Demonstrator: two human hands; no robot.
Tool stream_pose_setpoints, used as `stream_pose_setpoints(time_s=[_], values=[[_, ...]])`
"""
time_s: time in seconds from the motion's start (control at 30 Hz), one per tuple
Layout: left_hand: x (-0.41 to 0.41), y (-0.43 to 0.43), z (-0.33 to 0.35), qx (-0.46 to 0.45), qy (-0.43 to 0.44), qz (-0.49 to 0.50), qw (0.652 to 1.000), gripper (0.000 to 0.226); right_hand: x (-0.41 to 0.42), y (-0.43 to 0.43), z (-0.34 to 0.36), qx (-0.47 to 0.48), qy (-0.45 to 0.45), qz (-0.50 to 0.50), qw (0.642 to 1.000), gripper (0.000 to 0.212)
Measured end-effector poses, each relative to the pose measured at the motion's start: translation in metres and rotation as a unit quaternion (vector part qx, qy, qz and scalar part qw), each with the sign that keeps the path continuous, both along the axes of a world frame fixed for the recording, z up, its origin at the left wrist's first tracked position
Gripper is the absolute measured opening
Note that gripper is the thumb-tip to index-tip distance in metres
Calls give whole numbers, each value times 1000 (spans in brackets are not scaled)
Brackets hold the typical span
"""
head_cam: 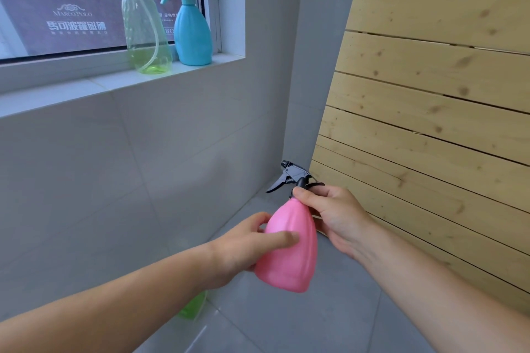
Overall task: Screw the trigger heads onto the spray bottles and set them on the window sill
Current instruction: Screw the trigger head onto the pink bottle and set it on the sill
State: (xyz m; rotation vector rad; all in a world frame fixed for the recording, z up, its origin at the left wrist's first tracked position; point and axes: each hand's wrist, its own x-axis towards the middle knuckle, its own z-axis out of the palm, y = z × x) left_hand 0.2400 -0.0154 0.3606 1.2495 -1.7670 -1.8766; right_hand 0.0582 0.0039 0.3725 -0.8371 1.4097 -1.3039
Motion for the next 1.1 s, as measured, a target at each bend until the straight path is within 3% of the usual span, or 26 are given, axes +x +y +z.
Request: stream_pose_setpoints(time_s=[0.1,0.27,0.37,0.47,0.6,0.67,0.77,0.83,0.97,1.1], values=[[-1,-1,-1,-30,-10,21,999,80,1,-2,1,-9,-20,-2,1000,15],[3,-6,-5,56,32,4,998,63,0,-2,1,-10,-27,0,1000,16],[7,-7,-3,6,26,4,1000,60,-1,-2,0,-10,-43,-2,999,15],[8,-8,-3,-29,27,24,999,80,-1,-2,2,-17,-80,-2,997,16],[10,-10,-5,58,64,4,996,76,1,-2,5,-25,-101,20,994,12],[10,-10,-4,41,56,-9,998,70,2,-2,3,-24,-97,24,995,11],[8,-9,-1,-29,17,29,999,86,2,-2,2,-27,-99,19,995,12],[6,-8,1,-30,16,36,999,93,1,-2,4,-32,-102,20,994,13],[8,-9,-2,71,92,-28,993,72,1,-1,11,-36,-119,54,991,14],[8,-7,-1,16,91,-19,996,59,3,0,11,-51,-136,86,986,25]])
